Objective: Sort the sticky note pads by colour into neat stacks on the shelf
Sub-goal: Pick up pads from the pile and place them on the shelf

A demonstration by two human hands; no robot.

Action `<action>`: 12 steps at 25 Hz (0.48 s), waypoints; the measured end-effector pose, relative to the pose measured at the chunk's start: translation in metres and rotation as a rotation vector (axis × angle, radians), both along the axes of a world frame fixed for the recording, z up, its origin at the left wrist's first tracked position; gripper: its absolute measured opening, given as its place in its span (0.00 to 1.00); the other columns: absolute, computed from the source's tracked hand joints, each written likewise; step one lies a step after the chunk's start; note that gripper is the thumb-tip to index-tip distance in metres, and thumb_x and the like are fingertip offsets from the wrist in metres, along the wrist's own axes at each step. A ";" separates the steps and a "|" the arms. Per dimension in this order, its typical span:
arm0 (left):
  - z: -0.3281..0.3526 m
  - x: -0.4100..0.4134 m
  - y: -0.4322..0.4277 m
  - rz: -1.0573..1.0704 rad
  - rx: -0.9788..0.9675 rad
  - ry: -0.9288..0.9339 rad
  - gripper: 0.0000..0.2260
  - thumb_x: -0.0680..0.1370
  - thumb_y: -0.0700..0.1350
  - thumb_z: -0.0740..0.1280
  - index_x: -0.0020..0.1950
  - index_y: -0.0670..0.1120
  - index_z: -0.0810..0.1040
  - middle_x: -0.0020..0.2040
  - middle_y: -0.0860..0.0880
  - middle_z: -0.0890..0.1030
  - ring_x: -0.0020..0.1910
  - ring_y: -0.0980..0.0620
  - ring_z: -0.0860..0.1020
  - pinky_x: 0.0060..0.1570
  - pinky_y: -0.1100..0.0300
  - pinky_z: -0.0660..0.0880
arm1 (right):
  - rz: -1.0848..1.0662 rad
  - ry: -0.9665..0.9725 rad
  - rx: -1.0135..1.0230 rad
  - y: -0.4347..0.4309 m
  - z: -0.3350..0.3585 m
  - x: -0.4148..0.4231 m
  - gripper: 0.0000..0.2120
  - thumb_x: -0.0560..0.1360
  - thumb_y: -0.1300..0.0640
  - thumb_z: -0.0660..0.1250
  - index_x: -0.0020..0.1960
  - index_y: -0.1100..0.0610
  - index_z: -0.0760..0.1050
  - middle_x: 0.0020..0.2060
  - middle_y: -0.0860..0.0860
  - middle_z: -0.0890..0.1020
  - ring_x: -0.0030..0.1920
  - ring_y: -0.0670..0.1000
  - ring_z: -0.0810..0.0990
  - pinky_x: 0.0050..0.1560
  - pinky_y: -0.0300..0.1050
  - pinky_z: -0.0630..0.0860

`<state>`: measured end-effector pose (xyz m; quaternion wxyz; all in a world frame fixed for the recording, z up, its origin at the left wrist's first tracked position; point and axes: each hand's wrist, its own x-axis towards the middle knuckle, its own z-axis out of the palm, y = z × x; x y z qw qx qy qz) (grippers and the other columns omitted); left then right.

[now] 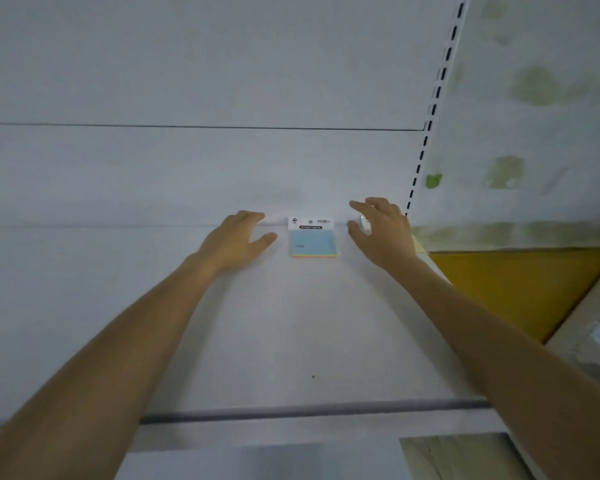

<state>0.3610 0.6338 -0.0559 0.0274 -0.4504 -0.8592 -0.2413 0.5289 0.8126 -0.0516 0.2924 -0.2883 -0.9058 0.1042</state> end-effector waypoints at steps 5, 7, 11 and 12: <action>0.020 -0.052 -0.133 0.211 -0.211 0.262 0.24 0.79 0.57 0.53 0.72 0.47 0.61 0.74 0.48 0.65 0.70 0.44 0.65 0.66 0.49 0.65 | 0.277 -0.169 0.151 -0.098 0.014 -0.070 0.19 0.77 0.51 0.58 0.68 0.50 0.68 0.68 0.52 0.70 0.67 0.55 0.67 0.67 0.49 0.62; 0.021 -0.071 -0.204 0.301 -0.271 0.306 0.24 0.79 0.57 0.51 0.72 0.47 0.61 0.73 0.47 0.65 0.69 0.44 0.66 0.65 0.49 0.66 | 0.379 -0.221 0.223 -0.154 0.015 -0.105 0.20 0.78 0.50 0.56 0.69 0.50 0.66 0.68 0.51 0.70 0.68 0.54 0.67 0.67 0.49 0.62; 0.024 -0.110 -0.339 0.429 -0.258 0.326 0.22 0.80 0.54 0.53 0.70 0.46 0.65 0.71 0.45 0.68 0.68 0.42 0.68 0.63 0.48 0.69 | 0.525 -0.275 0.215 -0.277 0.015 -0.171 0.20 0.79 0.48 0.54 0.70 0.49 0.64 0.68 0.51 0.70 0.68 0.54 0.67 0.68 0.48 0.62; 0.025 -0.118 -0.366 0.454 -0.243 0.325 0.21 0.79 0.54 0.54 0.70 0.47 0.66 0.70 0.44 0.69 0.67 0.42 0.68 0.63 0.48 0.69 | 0.548 -0.273 0.186 -0.302 0.015 -0.184 0.20 0.79 0.48 0.55 0.70 0.49 0.64 0.68 0.51 0.70 0.68 0.53 0.67 0.68 0.48 0.62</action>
